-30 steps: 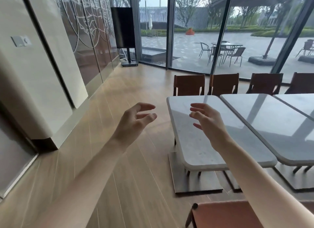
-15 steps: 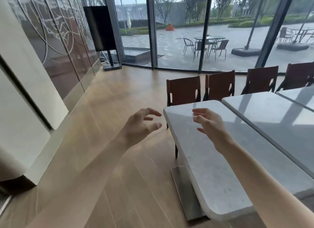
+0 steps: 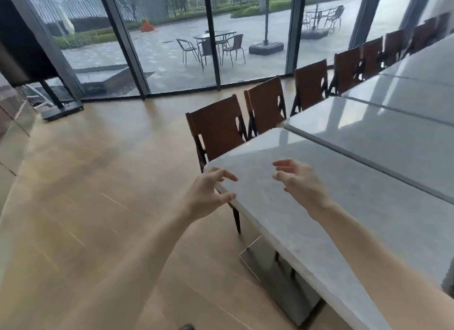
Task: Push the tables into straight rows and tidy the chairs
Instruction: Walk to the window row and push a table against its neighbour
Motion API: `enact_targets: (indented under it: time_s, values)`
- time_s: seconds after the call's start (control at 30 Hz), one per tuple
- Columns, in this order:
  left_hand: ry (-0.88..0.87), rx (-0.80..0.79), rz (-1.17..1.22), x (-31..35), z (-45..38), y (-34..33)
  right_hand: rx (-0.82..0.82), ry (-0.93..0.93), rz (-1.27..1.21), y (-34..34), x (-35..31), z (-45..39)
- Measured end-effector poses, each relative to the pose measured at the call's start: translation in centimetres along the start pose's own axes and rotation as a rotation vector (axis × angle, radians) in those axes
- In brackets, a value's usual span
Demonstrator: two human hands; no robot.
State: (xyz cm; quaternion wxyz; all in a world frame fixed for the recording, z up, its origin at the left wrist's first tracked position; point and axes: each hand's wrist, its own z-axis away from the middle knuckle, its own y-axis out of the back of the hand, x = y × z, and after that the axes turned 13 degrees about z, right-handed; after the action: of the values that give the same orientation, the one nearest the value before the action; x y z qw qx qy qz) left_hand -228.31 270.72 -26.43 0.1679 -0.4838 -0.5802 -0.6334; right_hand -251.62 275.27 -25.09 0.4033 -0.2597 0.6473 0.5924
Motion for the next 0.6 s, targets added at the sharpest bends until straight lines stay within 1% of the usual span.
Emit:
enact_targets:
  time_s: [0.07,0.13,0.23,0.33,0.4,0.47,0.6]
  values:
    - [-0.061,-0.093,-0.018,-4.3,-4.6,2.7,0.092,-0.050,-0.007,-3.1,-0.8,-2.8]
    - [-0.104,-0.188,-0.016,-7.8,-8.9,5.1,0.177,-0.145,-0.039,-6.2,-1.7,-5.0]
    - [-0.126,-0.346,-0.031,-12.3,-14.1,8.2,0.220,-0.279,-0.043,-10.6,-3.9,-7.4]
    - [-0.127,-0.520,-0.089,-13.9,-18.7,11.1,0.266,-0.337,-0.001,-12.9,-6.6,-9.0]
    - [-0.171,-0.550,-0.130,-14.6,-21.9,12.5,0.318,-0.372,0.024,-13.8,-8.3,-9.7]
    - [-0.202,-0.547,-0.114,-15.0,-24.1,13.6,0.364,-0.391,0.065,-14.7,-10.0,-10.4]
    - [-0.226,-0.627,-0.053,-16.6,-25.2,15.2,0.397,-0.416,0.133,-17.0,-13.6,-10.9]
